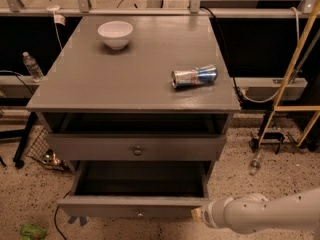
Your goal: Close middle drawer
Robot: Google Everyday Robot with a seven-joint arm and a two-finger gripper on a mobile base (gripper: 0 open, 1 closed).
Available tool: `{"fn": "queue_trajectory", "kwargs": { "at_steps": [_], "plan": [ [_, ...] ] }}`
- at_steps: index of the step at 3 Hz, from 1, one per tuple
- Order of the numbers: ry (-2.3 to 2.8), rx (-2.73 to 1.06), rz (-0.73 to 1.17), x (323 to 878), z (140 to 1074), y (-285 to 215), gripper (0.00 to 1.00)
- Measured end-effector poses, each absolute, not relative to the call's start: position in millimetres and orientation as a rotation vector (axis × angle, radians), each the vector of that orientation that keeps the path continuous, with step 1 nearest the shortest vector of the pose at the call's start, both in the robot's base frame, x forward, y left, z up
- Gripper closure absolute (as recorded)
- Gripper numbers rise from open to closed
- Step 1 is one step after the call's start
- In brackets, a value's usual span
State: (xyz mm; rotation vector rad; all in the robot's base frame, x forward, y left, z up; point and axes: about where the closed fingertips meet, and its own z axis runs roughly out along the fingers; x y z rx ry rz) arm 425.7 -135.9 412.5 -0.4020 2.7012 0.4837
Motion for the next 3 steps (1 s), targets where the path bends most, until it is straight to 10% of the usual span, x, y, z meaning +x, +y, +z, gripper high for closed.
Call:
{"fn": "queue_trajectory", "kwargs": {
  "at_steps": [3],
  "plan": [
    [2.559,-0.419,0.549,454,416,-113,1.00]
  ]
}}
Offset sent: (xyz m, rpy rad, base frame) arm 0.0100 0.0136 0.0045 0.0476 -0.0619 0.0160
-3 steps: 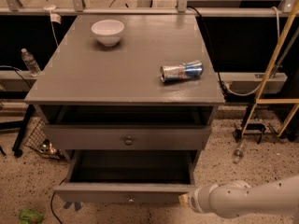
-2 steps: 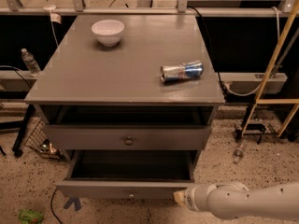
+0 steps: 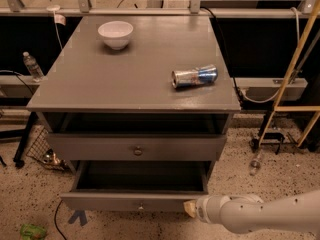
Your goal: Close middle drawer
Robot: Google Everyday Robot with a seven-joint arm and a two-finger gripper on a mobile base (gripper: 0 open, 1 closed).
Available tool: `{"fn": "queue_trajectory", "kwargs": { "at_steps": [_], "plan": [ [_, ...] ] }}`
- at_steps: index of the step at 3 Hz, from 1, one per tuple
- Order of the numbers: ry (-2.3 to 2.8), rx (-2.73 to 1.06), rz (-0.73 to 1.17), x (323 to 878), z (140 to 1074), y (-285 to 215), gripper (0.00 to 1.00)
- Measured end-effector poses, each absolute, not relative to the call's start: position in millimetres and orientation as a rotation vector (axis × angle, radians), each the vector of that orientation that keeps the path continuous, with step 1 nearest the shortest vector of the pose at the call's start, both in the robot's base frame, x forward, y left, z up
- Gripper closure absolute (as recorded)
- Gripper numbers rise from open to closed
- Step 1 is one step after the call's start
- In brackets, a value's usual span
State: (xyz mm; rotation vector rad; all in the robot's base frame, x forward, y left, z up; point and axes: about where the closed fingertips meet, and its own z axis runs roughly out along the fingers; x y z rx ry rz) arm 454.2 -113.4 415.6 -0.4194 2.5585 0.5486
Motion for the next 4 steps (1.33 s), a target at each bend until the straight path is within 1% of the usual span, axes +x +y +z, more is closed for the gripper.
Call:
{"fn": "queue_trajectory", "kwargs": {
  "at_steps": [2,4],
  "plan": [
    [2.389,-0.482,0.570,515,416,-88,1.00],
    [2.280,-0.510,0.595,554,421,-73,1.00]
  ]
}}
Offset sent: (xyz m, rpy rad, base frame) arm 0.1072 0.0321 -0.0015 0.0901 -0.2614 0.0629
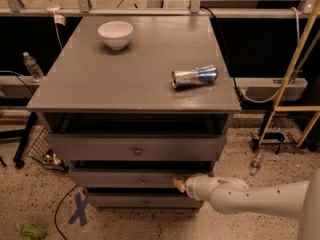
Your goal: Close middle drawer
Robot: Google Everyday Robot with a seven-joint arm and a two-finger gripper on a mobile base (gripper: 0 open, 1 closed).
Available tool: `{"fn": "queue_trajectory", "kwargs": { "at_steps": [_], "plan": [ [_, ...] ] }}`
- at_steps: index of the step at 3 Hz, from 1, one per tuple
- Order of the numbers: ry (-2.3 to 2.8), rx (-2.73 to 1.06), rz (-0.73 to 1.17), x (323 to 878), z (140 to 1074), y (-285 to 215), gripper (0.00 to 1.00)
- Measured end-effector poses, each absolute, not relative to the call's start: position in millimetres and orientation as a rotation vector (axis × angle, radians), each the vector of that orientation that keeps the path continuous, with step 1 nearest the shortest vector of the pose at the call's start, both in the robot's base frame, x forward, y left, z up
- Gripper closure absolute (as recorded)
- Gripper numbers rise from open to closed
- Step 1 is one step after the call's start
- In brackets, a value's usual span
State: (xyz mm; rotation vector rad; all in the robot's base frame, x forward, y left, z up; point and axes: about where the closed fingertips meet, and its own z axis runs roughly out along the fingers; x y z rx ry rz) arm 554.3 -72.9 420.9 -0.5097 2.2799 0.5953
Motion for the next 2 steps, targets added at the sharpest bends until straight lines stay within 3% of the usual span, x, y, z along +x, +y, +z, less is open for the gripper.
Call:
{"fn": "queue_trajectory", "kwargs": {
  "at_steps": [2],
  "plan": [
    [2.258,-0.512,0.600,561.2,422.2,-70.7,1.00]
  ]
}}
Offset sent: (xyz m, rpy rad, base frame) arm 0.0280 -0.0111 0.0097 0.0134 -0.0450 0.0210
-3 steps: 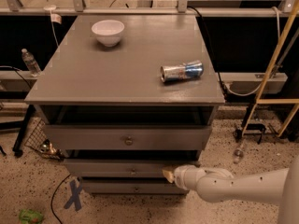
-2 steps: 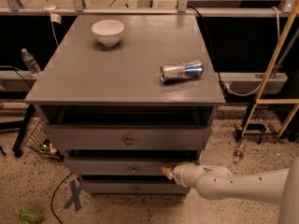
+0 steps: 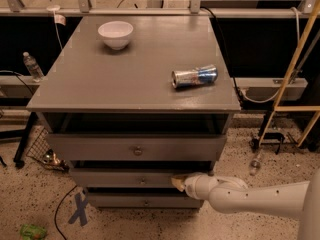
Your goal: Close middle drawer
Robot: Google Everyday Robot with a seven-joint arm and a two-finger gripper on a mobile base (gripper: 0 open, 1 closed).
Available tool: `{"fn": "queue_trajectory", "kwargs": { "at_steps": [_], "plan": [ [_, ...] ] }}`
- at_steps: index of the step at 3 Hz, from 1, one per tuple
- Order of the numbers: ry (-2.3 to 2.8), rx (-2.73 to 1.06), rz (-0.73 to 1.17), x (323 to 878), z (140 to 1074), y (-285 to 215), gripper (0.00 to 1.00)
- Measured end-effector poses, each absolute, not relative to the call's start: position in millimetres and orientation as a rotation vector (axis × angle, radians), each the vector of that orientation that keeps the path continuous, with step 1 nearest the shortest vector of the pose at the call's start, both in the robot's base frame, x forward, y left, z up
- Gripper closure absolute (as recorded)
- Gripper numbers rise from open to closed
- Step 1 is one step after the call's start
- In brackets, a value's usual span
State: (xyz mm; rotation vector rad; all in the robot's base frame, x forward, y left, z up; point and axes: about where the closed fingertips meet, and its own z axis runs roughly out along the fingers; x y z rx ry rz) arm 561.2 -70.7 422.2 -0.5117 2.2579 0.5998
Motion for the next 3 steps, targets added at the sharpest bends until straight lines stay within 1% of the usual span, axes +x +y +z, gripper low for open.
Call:
{"fn": "queue_trajectory", "kwargs": {
  "at_steps": [2,3],
  "plan": [
    [2.371,-0.552,0.564,537,409,-93,1.00],
    [2.494,-0.442,0.500,530,391,-140,1.00]
  ]
}}
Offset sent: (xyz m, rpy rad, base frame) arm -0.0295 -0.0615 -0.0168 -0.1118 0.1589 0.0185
